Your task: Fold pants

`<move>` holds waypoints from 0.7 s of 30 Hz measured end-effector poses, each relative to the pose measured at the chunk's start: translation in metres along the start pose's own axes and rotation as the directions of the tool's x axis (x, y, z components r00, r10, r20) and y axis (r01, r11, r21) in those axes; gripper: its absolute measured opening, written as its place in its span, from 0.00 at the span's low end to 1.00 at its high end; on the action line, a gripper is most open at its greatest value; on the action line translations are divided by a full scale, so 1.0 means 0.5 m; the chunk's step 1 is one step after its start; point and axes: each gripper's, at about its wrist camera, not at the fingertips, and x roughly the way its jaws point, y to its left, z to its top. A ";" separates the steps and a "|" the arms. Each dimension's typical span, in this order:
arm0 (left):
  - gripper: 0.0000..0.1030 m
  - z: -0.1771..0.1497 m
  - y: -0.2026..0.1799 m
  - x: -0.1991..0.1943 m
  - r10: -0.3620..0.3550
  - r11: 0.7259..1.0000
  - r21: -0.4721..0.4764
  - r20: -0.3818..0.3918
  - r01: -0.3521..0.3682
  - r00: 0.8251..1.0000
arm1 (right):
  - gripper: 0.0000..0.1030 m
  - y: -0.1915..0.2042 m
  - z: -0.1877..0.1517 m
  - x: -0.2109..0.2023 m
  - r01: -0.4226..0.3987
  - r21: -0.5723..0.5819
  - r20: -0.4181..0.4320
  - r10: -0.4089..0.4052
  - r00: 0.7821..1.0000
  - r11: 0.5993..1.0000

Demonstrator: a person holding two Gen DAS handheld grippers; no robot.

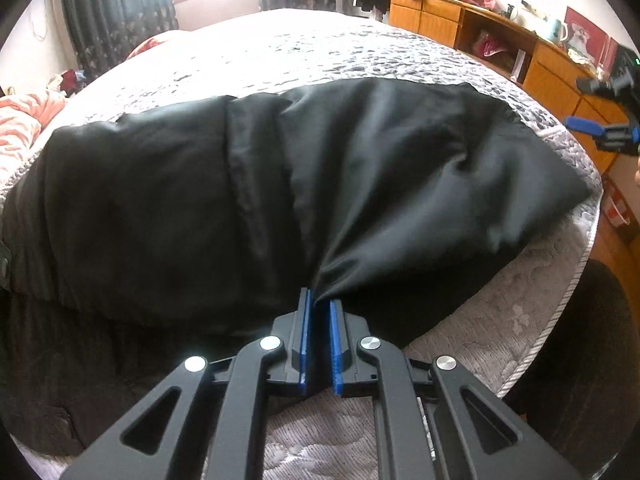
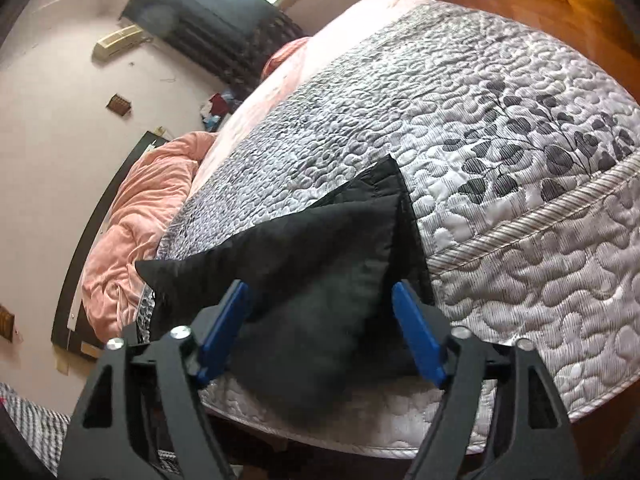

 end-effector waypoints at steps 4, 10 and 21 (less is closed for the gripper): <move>0.08 0.001 -0.005 0.003 0.006 1.000 0.006 0.001 -0.006 1.000 | 0.78 -0.001 -0.008 0.062 0.105 -0.016 -0.117 -0.106 0.987 0.994; 0.08 0.001 0.004 0.004 -0.007 1.000 -0.028 -0.003 0.007 1.000 | 0.27 -0.013 -0.035 0.132 0.150 -0.004 -0.177 -0.149 0.973 0.989; 0.13 0.016 0.011 0.007 -0.033 0.994 -0.106 0.025 0.036 0.999 | 0.07 0.101 0.055 0.158 0.344 -0.237 -0.055 -0.367 0.929 0.908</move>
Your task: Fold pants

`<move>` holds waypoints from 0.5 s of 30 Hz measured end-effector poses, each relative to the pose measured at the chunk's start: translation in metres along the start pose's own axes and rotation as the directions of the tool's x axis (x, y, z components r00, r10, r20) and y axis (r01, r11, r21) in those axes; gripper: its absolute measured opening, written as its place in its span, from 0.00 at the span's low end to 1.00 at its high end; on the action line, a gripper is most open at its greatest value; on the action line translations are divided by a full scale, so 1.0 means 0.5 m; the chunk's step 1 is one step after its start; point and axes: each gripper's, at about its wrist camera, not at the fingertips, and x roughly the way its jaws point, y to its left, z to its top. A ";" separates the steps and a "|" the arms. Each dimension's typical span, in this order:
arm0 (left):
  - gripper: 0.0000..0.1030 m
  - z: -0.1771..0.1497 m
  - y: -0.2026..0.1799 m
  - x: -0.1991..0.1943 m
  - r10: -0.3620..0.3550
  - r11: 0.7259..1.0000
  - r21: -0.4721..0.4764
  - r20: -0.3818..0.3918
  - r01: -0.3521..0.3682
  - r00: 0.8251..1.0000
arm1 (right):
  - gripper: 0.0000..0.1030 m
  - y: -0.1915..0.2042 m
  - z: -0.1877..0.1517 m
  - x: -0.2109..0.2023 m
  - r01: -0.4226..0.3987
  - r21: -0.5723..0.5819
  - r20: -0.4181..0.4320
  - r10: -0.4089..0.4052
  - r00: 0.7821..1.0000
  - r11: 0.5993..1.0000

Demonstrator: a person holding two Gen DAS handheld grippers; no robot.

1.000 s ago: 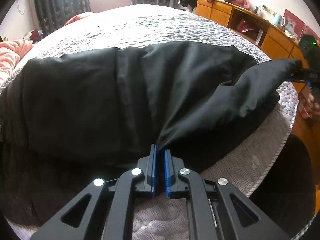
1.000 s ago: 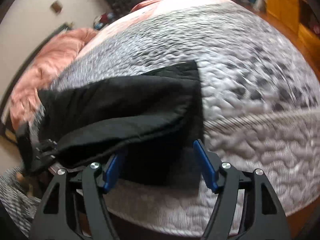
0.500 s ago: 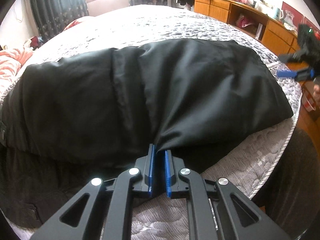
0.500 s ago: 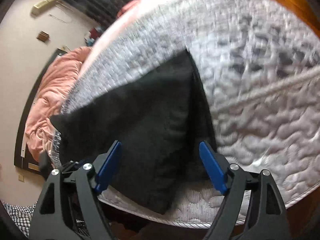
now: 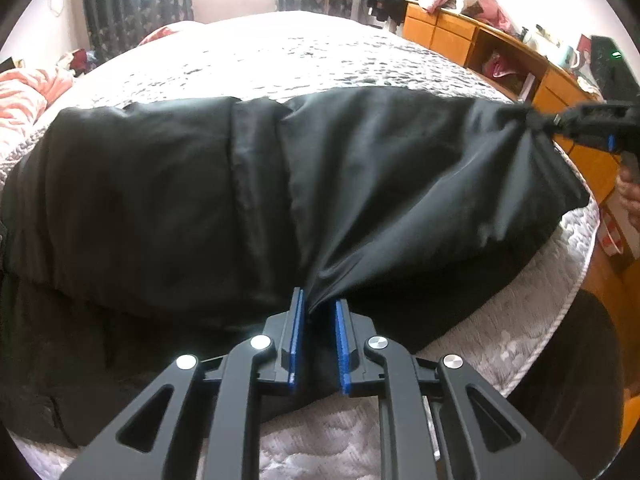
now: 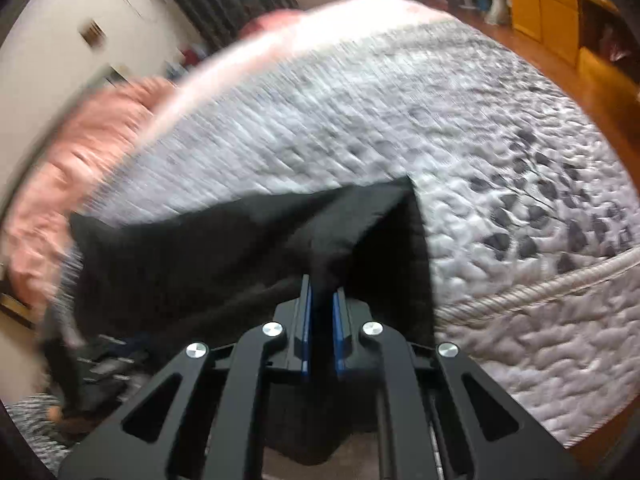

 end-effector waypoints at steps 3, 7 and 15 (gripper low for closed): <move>0.13 0.008 -0.007 0.009 0.015 1.000 -0.002 -0.002 -0.015 1.000 | 0.10 -0.013 -0.015 0.066 0.073 0.008 -0.114 -0.072 0.991 0.997; 0.13 -0.002 -0.010 0.014 0.016 1.000 -0.010 -0.003 -0.016 1.000 | 0.34 -0.004 -0.032 0.037 0.160 0.021 -0.070 -0.159 0.985 0.987; 0.14 -0.013 -0.003 0.012 0.018 1.000 -0.014 0.010 -0.018 1.000 | 0.36 0.140 -0.056 -0.040 -0.002 -0.073 0.011 0.003 1.000 0.997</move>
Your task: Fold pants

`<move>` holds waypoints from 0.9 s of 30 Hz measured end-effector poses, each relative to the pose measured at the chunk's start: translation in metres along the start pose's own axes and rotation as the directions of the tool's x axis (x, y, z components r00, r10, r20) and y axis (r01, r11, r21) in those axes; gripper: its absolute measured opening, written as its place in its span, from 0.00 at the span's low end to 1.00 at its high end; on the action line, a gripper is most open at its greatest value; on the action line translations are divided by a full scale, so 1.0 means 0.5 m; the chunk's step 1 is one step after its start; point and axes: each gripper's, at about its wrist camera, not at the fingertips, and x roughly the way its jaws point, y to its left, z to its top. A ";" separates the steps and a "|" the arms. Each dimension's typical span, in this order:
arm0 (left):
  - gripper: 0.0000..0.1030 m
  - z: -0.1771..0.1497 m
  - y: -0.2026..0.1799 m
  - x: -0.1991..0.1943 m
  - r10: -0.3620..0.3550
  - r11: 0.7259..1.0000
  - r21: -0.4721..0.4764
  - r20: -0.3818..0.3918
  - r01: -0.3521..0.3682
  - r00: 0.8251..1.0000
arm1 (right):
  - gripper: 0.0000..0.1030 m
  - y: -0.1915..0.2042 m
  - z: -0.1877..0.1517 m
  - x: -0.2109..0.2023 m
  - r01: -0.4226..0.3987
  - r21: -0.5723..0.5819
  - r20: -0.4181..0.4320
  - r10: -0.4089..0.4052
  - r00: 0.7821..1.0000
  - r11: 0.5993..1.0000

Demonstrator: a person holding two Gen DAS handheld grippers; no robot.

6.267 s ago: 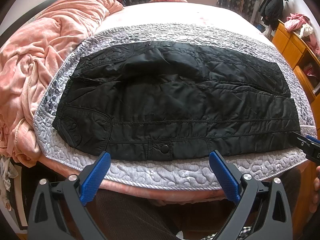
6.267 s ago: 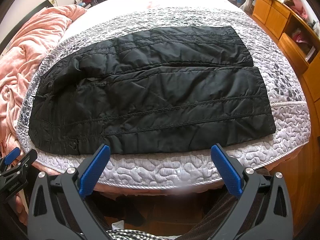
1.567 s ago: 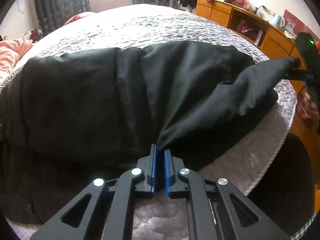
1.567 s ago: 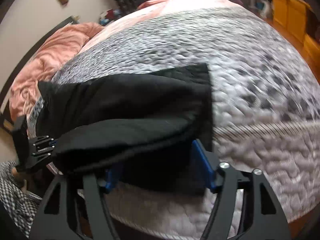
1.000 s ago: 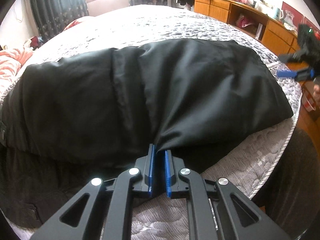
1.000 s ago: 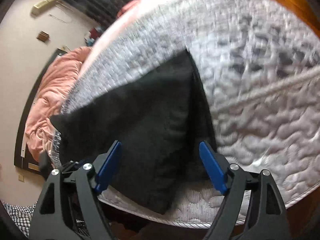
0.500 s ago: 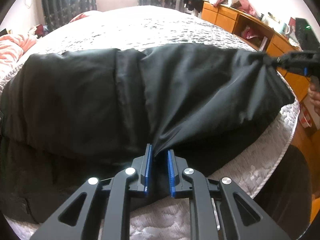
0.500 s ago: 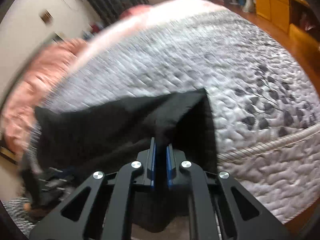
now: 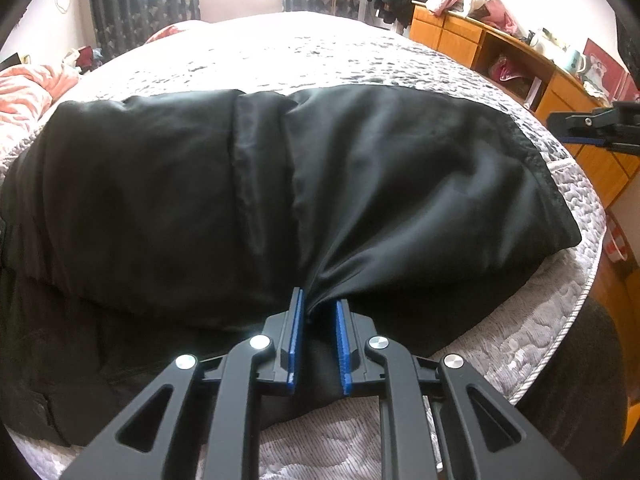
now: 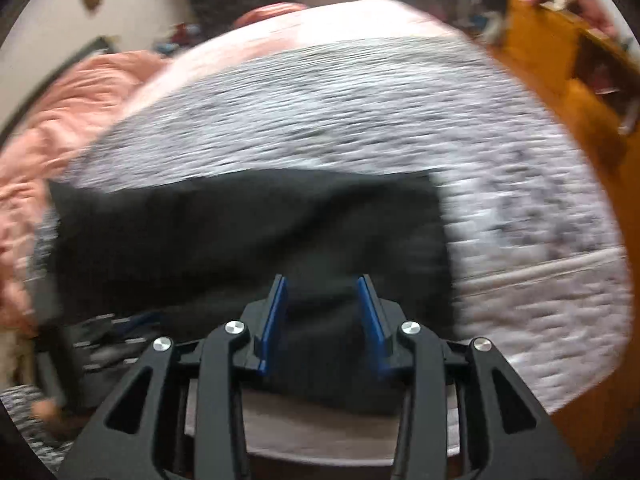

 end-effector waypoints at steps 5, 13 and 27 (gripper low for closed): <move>0.14 0.000 0.007 -0.001 -0.010 1.000 -0.014 -0.003 0.010 1.000 | 0.33 0.042 -0.029 0.119 -0.048 0.047 -0.151 0.054 0.987 0.998; 0.59 0.004 0.070 -0.073 -0.112 0.986 -0.129 -0.041 0.106 0.993 | 0.21 0.020 -0.034 0.192 0.052 0.057 -0.227 -0.038 0.973 0.997; 0.63 0.019 0.437 -0.053 -0.197 0.708 -0.686 0.032 0.165 0.980 | 0.22 0.034 -0.026 0.187 0.066 0.049 -0.230 -0.053 0.972 0.997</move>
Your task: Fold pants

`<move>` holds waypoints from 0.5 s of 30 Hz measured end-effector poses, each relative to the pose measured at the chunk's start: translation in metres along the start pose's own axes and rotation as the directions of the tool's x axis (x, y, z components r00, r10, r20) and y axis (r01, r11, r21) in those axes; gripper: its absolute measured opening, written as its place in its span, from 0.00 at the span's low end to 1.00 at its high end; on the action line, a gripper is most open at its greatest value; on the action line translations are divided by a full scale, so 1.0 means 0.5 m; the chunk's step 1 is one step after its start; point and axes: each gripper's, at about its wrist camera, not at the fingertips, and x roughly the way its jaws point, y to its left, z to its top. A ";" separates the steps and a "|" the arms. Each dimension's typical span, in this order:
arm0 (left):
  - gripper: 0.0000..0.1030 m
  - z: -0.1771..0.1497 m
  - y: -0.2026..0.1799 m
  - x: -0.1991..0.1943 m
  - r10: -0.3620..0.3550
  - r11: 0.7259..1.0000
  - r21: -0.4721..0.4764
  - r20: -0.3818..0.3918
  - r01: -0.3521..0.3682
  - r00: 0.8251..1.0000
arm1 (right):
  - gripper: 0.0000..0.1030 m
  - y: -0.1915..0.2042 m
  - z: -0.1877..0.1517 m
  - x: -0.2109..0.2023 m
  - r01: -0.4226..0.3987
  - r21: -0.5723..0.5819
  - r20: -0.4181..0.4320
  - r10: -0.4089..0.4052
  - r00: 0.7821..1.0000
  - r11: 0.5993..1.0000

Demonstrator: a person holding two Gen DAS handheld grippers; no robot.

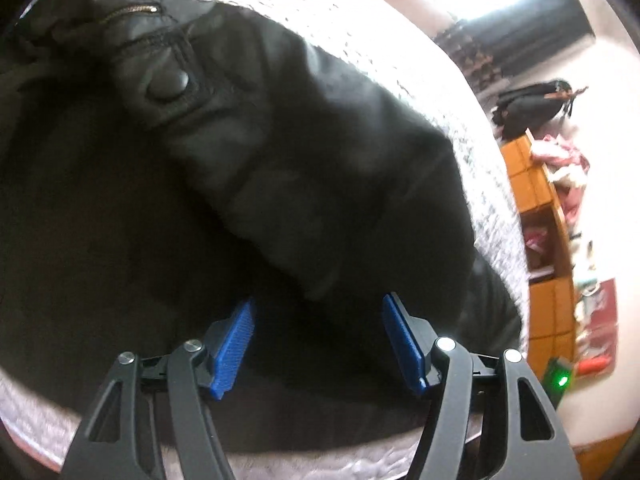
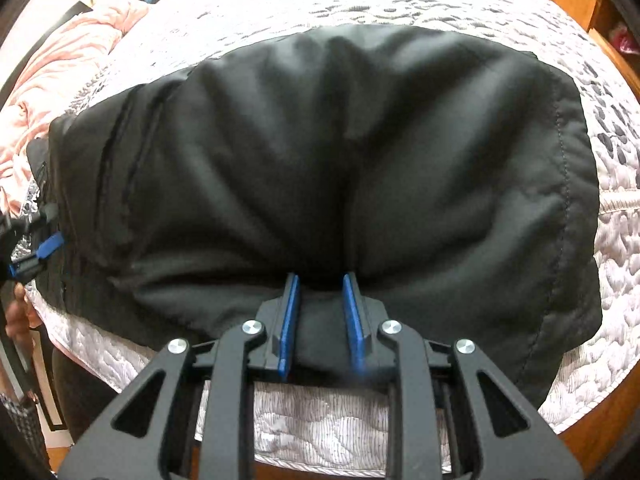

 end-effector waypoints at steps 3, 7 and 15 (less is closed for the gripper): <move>0.63 0.029 0.003 0.023 -0.008 0.999 -0.045 -0.023 0.007 1.000 | 0.22 -0.002 0.005 0.001 -0.001 -0.002 0.000 0.001 1.000 1.000; 0.37 0.051 0.017 0.031 -0.040 0.995 -0.096 -0.004 0.039 0.999 | 0.22 -0.005 0.008 0.000 -0.010 0.000 0.000 0.010 1.000 1.000; 0.11 0.009 -0.028 -0.026 -0.001 1.000 0.015 0.138 -0.001 0.990 | 0.22 -0.003 0.011 -0.001 -0.011 -0.002 -0.009 0.011 1.000 1.000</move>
